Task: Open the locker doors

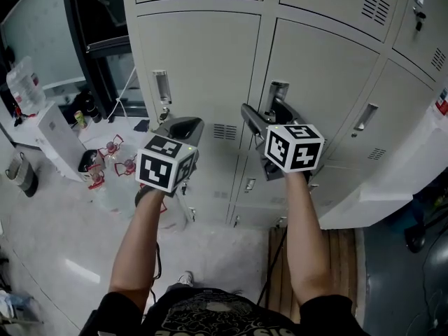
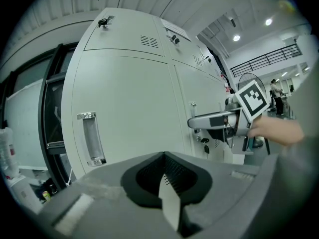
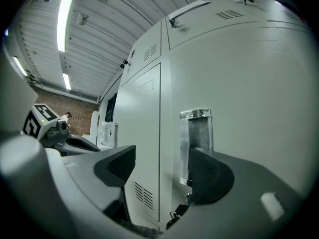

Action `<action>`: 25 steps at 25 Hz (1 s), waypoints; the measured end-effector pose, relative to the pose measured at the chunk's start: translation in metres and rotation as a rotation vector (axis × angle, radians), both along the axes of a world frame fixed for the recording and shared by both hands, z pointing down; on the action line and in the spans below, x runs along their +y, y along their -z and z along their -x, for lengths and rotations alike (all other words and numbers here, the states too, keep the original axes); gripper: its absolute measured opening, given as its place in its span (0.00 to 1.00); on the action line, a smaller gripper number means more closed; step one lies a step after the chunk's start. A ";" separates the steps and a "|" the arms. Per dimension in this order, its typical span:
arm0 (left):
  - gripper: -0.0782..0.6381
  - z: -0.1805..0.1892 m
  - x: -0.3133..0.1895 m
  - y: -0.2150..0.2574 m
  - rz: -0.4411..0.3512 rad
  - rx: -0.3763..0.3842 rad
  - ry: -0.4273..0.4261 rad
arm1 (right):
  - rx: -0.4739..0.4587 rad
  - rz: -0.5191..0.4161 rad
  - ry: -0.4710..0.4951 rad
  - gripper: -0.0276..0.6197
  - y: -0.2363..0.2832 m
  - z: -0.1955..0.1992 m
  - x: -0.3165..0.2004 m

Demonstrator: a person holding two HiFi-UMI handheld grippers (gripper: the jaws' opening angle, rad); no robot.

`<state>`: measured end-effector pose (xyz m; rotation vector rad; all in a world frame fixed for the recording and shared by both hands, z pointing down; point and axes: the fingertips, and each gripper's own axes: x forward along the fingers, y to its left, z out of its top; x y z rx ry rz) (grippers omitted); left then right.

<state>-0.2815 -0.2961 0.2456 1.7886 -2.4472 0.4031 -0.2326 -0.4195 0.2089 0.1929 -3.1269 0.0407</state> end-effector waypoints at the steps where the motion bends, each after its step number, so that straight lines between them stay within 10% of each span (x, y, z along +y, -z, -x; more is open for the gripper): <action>1: 0.11 0.001 0.001 0.000 -0.002 0.001 -0.004 | -0.002 0.001 -0.008 0.54 0.000 0.000 0.000; 25: 0.11 -0.031 -0.027 -0.014 -0.024 0.046 -0.274 | -0.004 -0.033 -0.218 0.44 0.002 -0.047 0.021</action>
